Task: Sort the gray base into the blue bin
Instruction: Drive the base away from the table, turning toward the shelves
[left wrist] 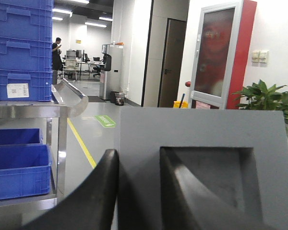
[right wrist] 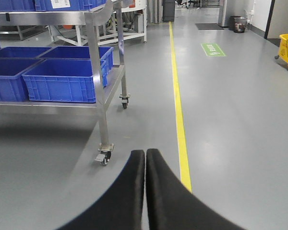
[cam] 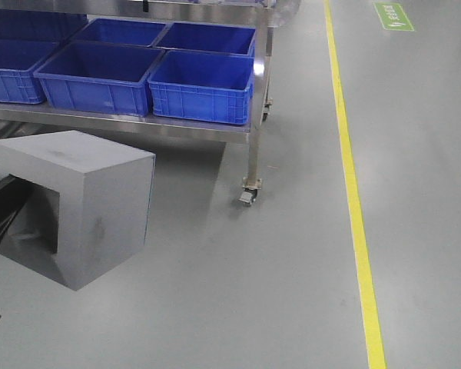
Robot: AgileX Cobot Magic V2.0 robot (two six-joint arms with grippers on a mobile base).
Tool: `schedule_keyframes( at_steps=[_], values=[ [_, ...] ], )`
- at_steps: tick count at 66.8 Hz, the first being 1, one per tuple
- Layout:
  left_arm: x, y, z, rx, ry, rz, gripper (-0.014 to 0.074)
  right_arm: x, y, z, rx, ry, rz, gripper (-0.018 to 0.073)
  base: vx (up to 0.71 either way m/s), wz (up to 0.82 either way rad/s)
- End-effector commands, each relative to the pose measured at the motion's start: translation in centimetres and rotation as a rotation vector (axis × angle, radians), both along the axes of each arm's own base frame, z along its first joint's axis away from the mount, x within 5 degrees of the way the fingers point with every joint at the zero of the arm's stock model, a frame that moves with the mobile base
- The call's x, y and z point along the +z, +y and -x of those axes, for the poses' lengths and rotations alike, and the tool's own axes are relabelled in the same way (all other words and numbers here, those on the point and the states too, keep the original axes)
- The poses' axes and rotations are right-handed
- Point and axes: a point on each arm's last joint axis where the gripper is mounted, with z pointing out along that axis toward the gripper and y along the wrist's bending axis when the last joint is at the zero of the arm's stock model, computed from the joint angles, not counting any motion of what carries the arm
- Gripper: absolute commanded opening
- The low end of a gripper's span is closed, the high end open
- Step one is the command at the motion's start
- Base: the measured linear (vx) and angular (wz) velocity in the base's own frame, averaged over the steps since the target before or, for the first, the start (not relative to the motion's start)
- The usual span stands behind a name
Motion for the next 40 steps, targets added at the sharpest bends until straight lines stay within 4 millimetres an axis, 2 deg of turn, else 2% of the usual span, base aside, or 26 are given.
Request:
schedule_keyframes(
  at_steps=[1, 19, 40],
  values=[
    [2.07, 0.12, 0.29, -0.008, -0.111, 0.093, 0.0003, 0.48, -0.05, -0.21, -0.003, -0.050, 0.021, -0.0005, 0.32, 0.09],
    [2.07, 0.12, 0.29, -0.008, -0.111, 0.093, 0.0003, 0.48, -0.05, -0.21, -0.003, -0.050, 0.021, -0.0005, 0.30, 0.28],
    [2.07, 0.12, 0.29, -0.008, -0.111, 0.093, 0.0003, 0.48, -0.05, -0.21, -0.002, -0.050, 0.021, -0.0005, 0.28, 0.65]
  ],
)
